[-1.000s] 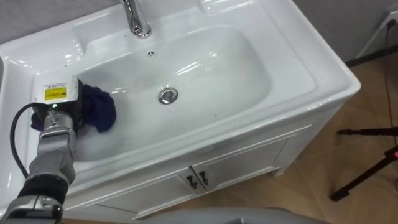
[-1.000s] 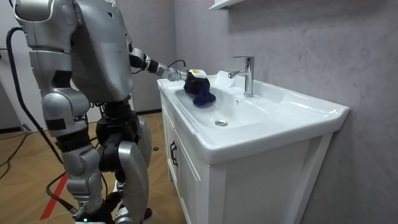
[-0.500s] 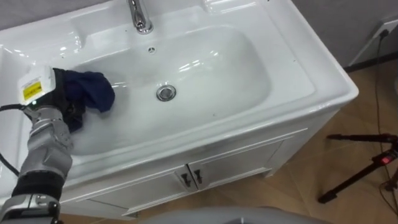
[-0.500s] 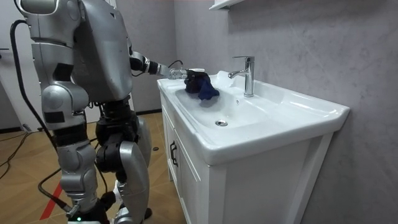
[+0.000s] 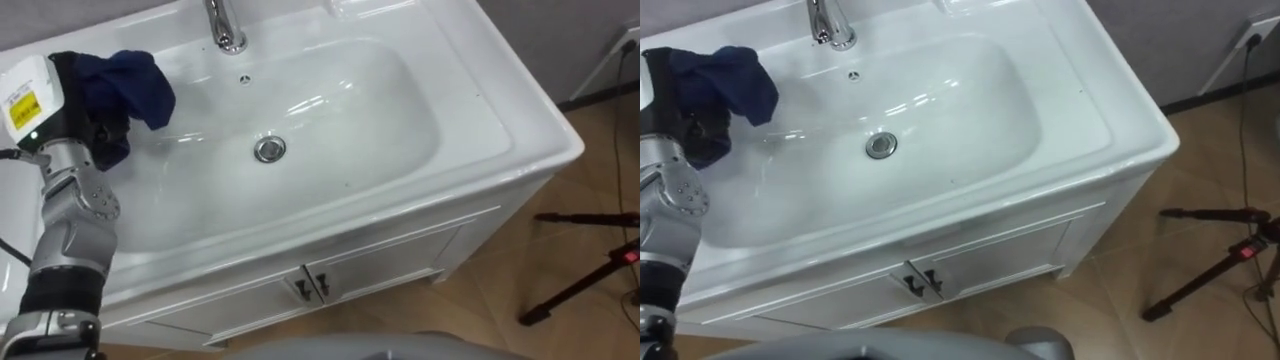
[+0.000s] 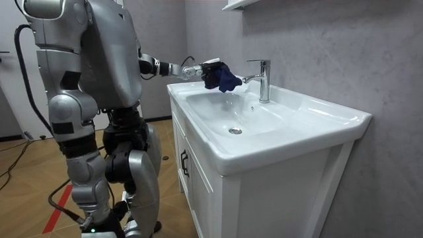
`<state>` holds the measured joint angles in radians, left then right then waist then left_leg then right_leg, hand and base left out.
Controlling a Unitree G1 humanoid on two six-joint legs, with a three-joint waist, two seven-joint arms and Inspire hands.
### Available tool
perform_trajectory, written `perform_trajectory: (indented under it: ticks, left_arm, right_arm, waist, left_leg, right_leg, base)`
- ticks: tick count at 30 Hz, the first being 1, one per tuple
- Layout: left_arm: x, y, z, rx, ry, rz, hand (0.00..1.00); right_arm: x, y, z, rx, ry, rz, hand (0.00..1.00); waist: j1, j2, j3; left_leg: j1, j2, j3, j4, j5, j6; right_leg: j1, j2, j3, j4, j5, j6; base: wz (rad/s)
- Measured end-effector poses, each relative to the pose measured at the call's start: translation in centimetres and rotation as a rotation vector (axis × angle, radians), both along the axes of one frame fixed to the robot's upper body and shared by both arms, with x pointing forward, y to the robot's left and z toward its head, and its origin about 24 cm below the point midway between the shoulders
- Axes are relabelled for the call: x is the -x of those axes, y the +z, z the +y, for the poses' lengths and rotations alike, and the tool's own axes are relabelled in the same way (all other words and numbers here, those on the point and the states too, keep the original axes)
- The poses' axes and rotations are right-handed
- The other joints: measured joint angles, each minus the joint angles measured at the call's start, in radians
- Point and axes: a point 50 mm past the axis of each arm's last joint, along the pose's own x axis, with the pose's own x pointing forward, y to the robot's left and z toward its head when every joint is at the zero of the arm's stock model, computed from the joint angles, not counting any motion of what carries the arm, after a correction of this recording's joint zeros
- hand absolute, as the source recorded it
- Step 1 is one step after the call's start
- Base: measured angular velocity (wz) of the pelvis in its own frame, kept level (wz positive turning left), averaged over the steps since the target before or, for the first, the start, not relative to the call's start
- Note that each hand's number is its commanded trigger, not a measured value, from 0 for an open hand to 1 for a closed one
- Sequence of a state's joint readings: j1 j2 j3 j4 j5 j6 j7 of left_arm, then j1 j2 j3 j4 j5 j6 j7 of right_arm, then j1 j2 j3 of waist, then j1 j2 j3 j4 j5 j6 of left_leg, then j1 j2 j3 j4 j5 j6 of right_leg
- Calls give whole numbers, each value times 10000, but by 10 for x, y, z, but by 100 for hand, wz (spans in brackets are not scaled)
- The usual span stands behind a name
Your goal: Wipe basin
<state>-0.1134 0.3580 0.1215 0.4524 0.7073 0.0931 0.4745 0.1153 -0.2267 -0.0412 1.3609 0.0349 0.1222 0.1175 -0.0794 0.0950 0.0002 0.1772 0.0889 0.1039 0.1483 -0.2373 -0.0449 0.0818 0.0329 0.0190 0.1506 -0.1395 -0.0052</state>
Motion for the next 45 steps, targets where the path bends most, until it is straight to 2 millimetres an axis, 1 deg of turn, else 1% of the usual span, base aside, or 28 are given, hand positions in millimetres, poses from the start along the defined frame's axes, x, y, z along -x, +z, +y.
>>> perform_trajectory:
  ticks: [3,5,13,16,20,21,22,24,26,28,30,32,36,40,43,45]
  left_arm:
    - [1,1,2,-99,146,-177,100]
    - [4,2,4,-124,284,-259,100]
    - [9,7,9,-309,623,-767,100]
    - [14,4,12,-356,752,-663,100]
    - [31,-7,19,-426,1074,-230,100]
    - [36,-10,22,-443,1260,-61,100]
    - [38,-11,23,-454,1353,27,100]
    - [43,-13,27,-471,1599,150,100]
    - [46,-12,32,-364,1833,67,100]
    - [52,-11,39,-262,2186,74,100]
    - [53,-10,42,-170,2315,13,100]
    - [55,-10,44,-153,2456,3,100]
    - [59,-12,45,-162,2495,109,100]
    - [64,-14,48,-189,2615,238,100]
    - [69,-12,55,-199,2979,136,100]
    - [72,-10,59,-204,3200,33,100]
  right_arm:
    - [2,-1,3,-134,-37,60,0]
    - [2,-1,4,-205,-38,31,0]
    - [0,-2,6,-314,-53,-13,0]
    - [0,-2,6,-302,-1,-22,0]
    - [1,-2,6,-299,-68,43,0]
    - [1,-1,5,-282,-70,42,0]
    - [1,-1,5,-277,-82,46,0]
    - [5,-1,4,-270,-110,139,0]
    - [7,0,3,-268,-100,189,0]
    - [9,1,0,-292,-116,280,0]
    - [9,1,-1,-312,-118,257,0]
    - [9,1,-1,-318,-111,255,0]
    - [8,1,-1,-315,-127,260,0]
    - [8,1,-1,-311,-128,235,0]
    - [11,1,-2,-272,-317,183,0]
    - [11,2,-2,-189,-325,192,0]
  waist:
    - [25,-112,-50]
    - [20,-144,-73]
    - [59,-124,-64]
    - [83,-89,-60]
    - [93,-36,-39]
    - [102,26,-17]
    - [119,13,-26]
    - [256,83,-12]
    - [359,123,-30]
    - [418,207,-60]
    - [519,260,-65]
    - [523,295,-68]
    - [601,285,-66]
    - [684,264,-80]
    - [738,231,-99]
    - [837,217,-105]
  left_leg:
    - [0,0,1,-1,0,0]
    - [1,-1,1,0,0,0]
    - [32,0,-9,-1,0,0]
    - [107,1,9,-14,0,0]
    - [100,1,20,-15,0,0]
    - [92,1,18,-14,0,0]
    - [89,1,16,-14,-1,0]
    - [83,1,6,-13,0,0]
    - [72,1,-11,-14,0,0]
    - [56,-3,-38,-14,0,0]
    - [45,-6,-135,-13,0,0]
    - [0,-8,-248,-9,3,-4]
    - [-63,-17,-287,26,7,-10]
    - [-109,-52,-346,41,9,-6]
    - [-103,-78,-370,41,10,-3]
    - [-111,-107,-407,41,11,-2]
  right_leg:
    - [5,0,12,5,1,0]
    - [20,5,27,6,1,0]
    - [30,3,1,8,1,0]
    - [56,4,16,25,2,-1]
    - [33,5,27,29,3,-3]
    - [27,4,23,26,3,-3]
    - [27,3,20,26,3,-3]
    - [29,2,12,27,3,-3]
    - [38,2,9,26,3,-3]
    - [51,0,9,27,2,-2]
    - [67,-4,-38,23,0,-3]
    - [65,-10,-113,17,-6,-8]
    - [9,-33,-207,0,-18,-6]
    - [12,-68,-247,7,-24,2]
    - [9,-110,-307,15,-30,12]
    - [11,-148,-359,20,-42,32]
  base:
    - [0]
    - [0]
    - [0]
    - [-3]
    - [-1]
    - [0]
    - [0]
    - [0]
    - [0]
    - [0]
    - [6]
    - [14]
    - [8]
    - [2]
    - [0]
    - [2]
